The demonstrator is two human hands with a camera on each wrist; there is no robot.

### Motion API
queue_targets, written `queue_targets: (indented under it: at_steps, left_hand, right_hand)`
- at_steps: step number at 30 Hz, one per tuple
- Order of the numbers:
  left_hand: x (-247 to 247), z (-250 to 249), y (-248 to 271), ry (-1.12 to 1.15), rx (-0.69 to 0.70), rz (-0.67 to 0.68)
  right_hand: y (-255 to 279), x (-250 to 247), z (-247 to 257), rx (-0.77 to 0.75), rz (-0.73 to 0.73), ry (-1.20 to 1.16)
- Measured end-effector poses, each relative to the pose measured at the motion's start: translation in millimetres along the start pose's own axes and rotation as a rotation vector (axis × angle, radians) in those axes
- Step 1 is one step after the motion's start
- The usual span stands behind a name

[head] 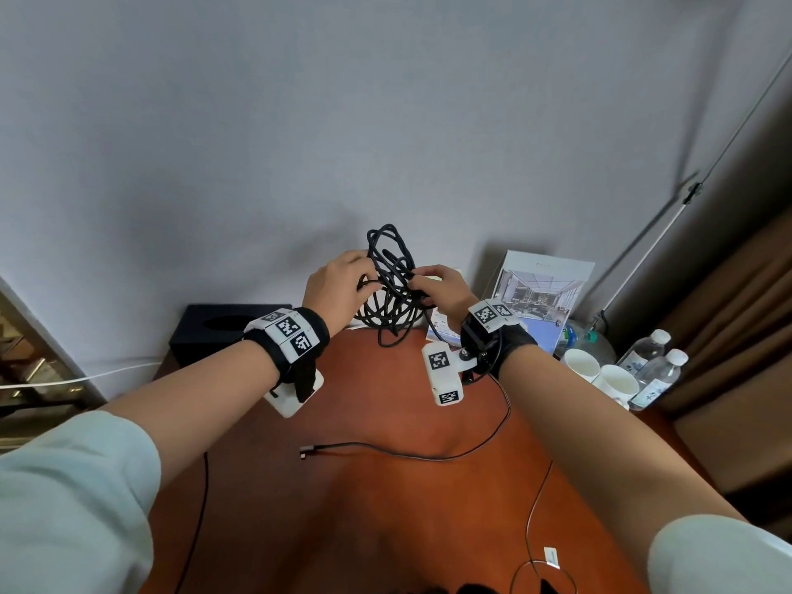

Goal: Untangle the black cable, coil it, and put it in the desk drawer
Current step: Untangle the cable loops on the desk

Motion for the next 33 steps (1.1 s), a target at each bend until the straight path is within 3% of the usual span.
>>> queue_targets:
  at_steps: [4,10,13,18,21,28,33]
  left_hand:
    - [-5.4,-9.5,6.1,-0.029,0.059,-0.008]
    - [-11.4,-30.6,7.4,-0.098,0.302,-0.092]
    - [-7.0,-37.3,5.7,-0.092,0.34,-0.08]
    - [0.2,-38.4,4.9,-0.127,0.27,-0.04]
    - [8.8,-30.9,4.0,-0.147,0.168,0.052]
    - [22.9,-21.3,-1.2,0.079,0.039,0.234]
    - [21.2,-7.6,7.6,0.225,-0.123,0.261]
  right_hand:
    - [0.8,-0.2,-1.4,0.0,-0.017,-0.004]
    - [3.6,4.2,6.4,-0.036,-0.014,-0.041]
    - [5.4,10.0,9.5,-0.036,-0.001,-0.047]
    - [6.2,13.3,8.9,-0.037,-0.035,-0.054]
    - [7.2,12.3,11.2,-0.05,-0.042,-0.041]
    - [17.2,19.6,17.1,-0.114,0.057,0.064]
    - [14.5,23.0,16.3,-0.103,0.135,0.181]
Point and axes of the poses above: each hand's wrist, its own y-axis away from the middle knuckle, its own x-axis out of the palm, z = x × y, the point moved 8 cm from there along -y, towards the middle knuckle, and after that the axes turned 6 degrees about -z, right-handed, at the moved point
